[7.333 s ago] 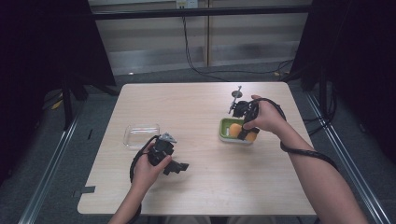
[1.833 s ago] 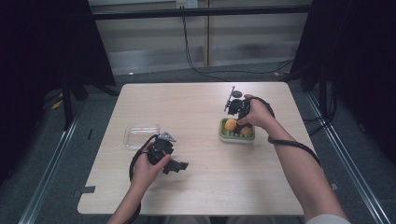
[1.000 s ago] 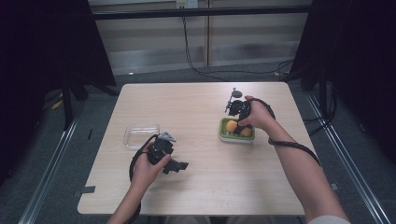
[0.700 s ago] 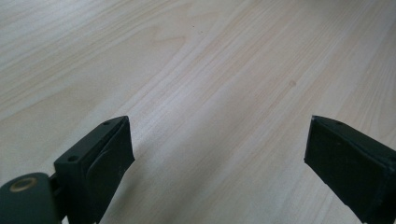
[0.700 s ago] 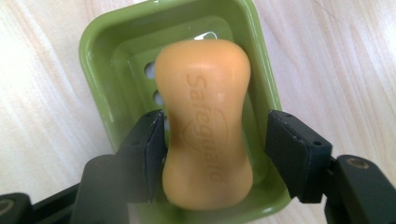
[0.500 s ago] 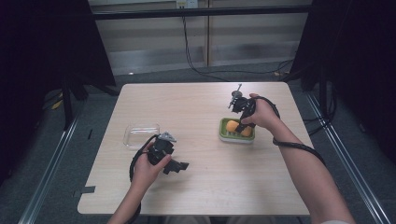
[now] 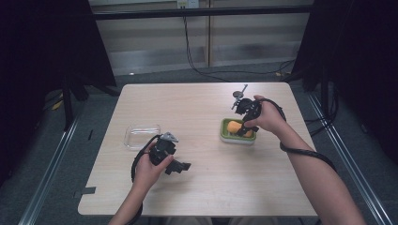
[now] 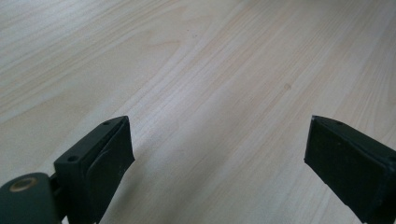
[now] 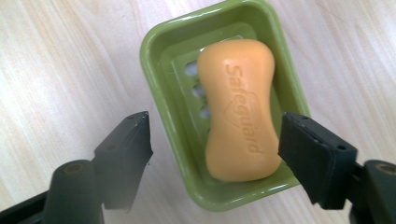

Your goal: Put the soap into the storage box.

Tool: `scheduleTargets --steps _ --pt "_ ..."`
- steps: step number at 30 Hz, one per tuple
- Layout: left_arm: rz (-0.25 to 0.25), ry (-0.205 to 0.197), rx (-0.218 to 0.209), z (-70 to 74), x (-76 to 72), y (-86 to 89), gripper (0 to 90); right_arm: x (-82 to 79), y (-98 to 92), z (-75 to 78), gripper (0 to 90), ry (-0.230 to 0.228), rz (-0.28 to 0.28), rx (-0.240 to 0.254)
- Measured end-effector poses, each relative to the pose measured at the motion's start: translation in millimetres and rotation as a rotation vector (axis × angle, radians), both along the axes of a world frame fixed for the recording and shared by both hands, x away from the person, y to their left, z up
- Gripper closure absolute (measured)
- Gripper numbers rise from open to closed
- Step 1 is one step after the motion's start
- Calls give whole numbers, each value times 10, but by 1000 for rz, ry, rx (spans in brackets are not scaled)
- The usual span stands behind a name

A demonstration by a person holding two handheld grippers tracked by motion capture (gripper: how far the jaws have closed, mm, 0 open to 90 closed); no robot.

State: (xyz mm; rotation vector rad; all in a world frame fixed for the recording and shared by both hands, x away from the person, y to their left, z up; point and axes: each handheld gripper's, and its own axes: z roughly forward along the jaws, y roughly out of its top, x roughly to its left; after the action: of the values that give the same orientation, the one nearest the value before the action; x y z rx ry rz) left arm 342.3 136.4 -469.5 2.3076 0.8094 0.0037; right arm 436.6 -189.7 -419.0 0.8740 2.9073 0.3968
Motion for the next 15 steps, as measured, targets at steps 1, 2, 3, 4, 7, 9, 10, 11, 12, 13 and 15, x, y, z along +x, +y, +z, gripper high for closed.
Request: scheduleTargets --steps 1,2,3,4,7,9,10,11,12,13,15 --pt "0 1 10 7 -2 3 77 -35 16 2 238 2 1 1" --pt "0 1 10 7 -2 3 77 -51 22 -1 230 1 6 0" --pt "1 1 10 7 -3 3 77 -51 22 -1 230 1 6 0" --pt "2 4 14 8 -6 6 77 -86 37 -3 210 -1 6 1" --pt "8 5 12 5 -9 2 77 -116 49 -4 194 -3 10 9" --pt "5 1 3 -4 -8 -2 77 -150 58 -14 180 -4 11 17" --pt "5 2 1 -6 -10 -7 77 -171 65 -19 171 0 2 18" --pt "4 3 10 -3 -12 -9 77 -181 62 -29 165 -4 12 15" --pt "4 6 7 -7 -14 -14 76 -215 61 -42 163 -5 10 19" --pt "4 6 7 -7 -14 -14 77 -242 66 -44 163 0 -1 23" --pt "4 7 6 -13 -19 -19 76 -278 57 -55 156 -6 5 38"
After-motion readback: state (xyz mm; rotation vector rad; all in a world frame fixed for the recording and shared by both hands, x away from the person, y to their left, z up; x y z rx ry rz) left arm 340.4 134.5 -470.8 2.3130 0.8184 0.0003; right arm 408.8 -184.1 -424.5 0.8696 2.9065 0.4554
